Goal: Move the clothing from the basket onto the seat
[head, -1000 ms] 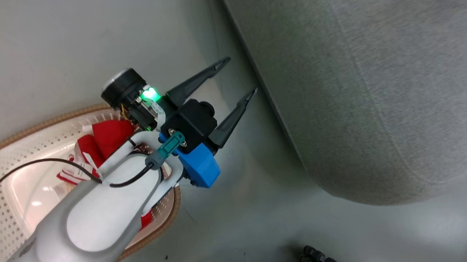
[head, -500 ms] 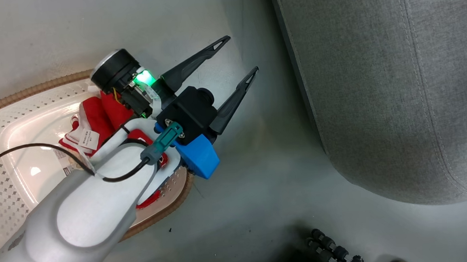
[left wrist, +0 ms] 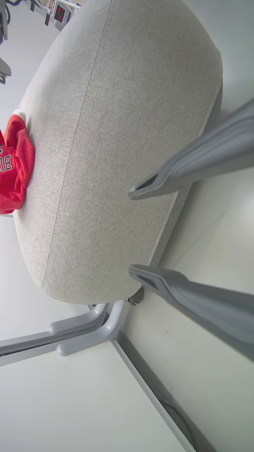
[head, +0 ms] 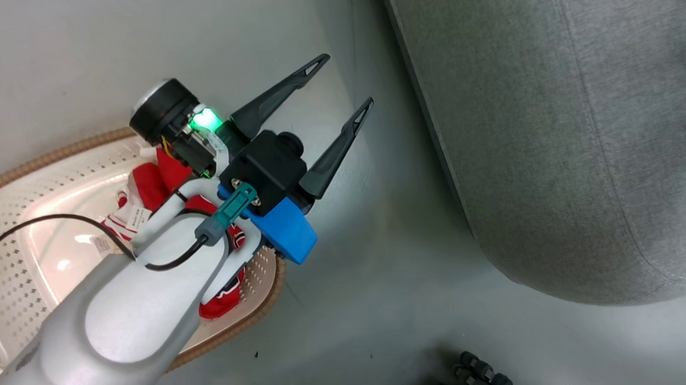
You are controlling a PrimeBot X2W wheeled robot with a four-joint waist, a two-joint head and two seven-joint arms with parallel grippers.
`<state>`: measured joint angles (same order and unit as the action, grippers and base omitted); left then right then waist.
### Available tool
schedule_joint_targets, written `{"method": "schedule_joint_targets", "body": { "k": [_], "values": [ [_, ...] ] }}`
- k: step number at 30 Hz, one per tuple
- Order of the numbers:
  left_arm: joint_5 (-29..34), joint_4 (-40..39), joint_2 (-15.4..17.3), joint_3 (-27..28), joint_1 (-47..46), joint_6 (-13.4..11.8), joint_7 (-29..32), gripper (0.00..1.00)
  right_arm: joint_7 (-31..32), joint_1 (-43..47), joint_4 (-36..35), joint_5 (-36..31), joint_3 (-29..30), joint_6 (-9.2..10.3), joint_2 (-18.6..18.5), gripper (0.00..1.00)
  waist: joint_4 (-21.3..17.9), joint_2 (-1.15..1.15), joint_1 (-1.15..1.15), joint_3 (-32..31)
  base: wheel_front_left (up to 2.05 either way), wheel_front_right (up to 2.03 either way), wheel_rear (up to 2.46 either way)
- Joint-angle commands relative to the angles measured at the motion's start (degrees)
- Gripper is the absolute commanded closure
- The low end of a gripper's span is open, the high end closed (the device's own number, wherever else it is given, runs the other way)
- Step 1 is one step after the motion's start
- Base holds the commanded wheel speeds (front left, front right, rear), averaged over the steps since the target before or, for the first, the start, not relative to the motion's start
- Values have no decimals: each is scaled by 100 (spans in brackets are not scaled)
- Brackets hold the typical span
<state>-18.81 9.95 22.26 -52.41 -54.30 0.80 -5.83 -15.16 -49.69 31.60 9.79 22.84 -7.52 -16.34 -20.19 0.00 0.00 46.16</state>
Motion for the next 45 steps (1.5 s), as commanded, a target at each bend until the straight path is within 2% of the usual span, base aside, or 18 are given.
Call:
{"method": "schedule_joint_targets", "body": {
  "k": [1, 7, 15, 20, 25, 30, 36, 45],
  "values": [
    [-44, 36, -22, 5, 82, -25, -68, 0, -1, 119, -86, -27, 0, 6, -27, 0, 29, 0, 0, -214, 0, 0, 0],
    [-299, 407, -236, 117, 395, -155, -502, 0, -1, 825, -806, -238, -251, 6, 2, 0, 141, 0, 0, -964, 0, 0, 0],
    [-726, 902, -422, 592, 1025, -457, -905, 0, -1, 1532, -1462, -352, -1149, 6, -16, 0, 460, 0, 0, -2083, 0, 0, 0],
    [-792, 814, -532, 1169, 1508, -624, -938, 0, 0, 1860, -1567, -341, -1775, 5, 0, 0, 798, 0, 0, -2655, 0, 0, 0],
    [-660, 544, -613, 1991, 2138, -724, -938, 0, -1, 2145, -1609, -271, -2302, 6, 149, 0, 1162, 0, 0, -3103, 0, 0, 0],
    [-447, 462, -780, 2723, 2786, -637, -939, 0, -1, 2492, -1640, -210, -2680, 6, 327, 0, 1511, 0, 0, -3494, 0, 0, 0],
    [-150, 383, -1043, 3516, 3562, -482, -939, 0, -1, 3042, -1646, -109, -2871, 6, 564, 0, 1836, 0, 0, -3914, 0, 0, 0],
    [323, 242, -1392, 4343, 4487, -142, -939, 0, -1, 3876, -1642, -22, -2882, 6, 856, 0, 2004, 0, 0, -4366, 0, 0, 0]
  ]
}}
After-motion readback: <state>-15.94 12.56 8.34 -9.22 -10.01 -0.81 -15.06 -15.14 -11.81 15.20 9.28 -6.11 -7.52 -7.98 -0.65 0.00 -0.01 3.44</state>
